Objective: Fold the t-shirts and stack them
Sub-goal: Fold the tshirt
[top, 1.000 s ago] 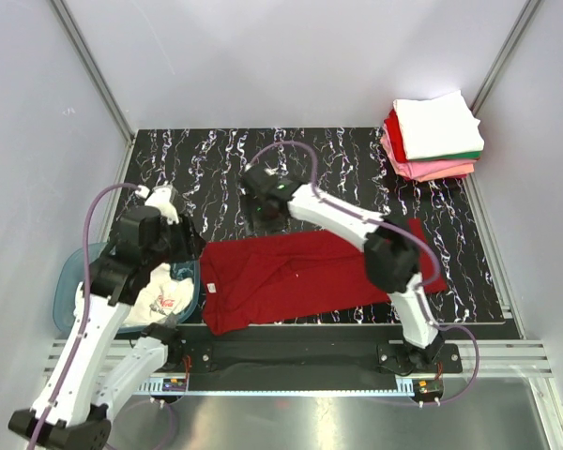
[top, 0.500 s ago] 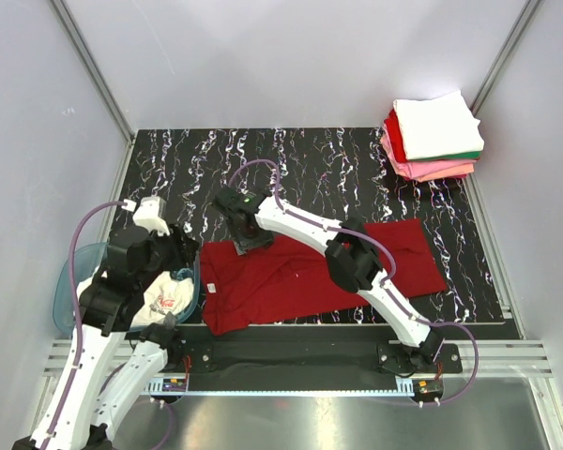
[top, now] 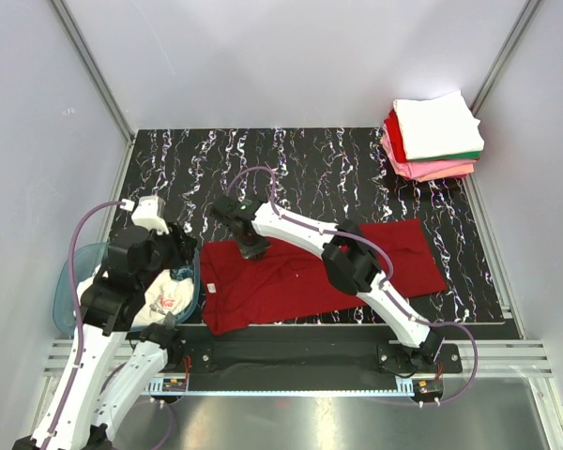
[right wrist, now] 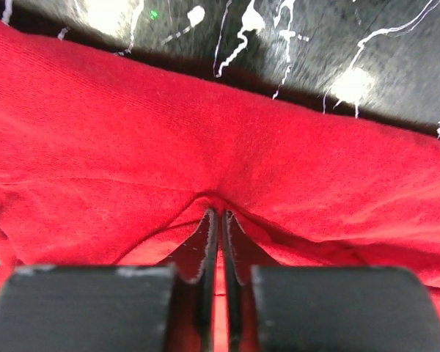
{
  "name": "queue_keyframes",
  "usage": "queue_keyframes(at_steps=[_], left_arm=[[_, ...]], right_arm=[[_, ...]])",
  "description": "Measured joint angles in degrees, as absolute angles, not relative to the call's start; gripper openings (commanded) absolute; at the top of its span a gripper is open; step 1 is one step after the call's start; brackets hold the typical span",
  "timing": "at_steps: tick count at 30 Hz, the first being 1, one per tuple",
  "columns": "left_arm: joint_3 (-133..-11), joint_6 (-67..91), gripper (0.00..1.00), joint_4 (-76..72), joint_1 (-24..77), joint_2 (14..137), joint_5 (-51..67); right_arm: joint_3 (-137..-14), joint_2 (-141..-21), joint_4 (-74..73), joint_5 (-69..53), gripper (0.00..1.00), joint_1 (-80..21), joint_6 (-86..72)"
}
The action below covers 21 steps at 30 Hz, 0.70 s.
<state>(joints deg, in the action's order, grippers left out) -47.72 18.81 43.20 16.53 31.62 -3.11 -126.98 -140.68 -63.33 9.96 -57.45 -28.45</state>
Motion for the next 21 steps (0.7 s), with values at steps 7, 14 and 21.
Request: queue_keyframes(at_steps=[7,14,21], left_arm=[[-47.2,18.8,0.50,43.2,16.5,31.6,-3.5],[-47.2,18.8,0.50,43.2,16.5,31.8,-3.9],[-47.2,18.8,0.55,43.2,16.5,32.5,-4.6]], right_arm=[[-125.4,-140.3,-63.5,11.0,0.00,-58.1,-28.8],[-104.5,-127.7,-61.4,14.6,0.08,-63.1,-32.7],[-87.7,-114.8,-61.4,16.0,0.67,-72.2,-41.3]])
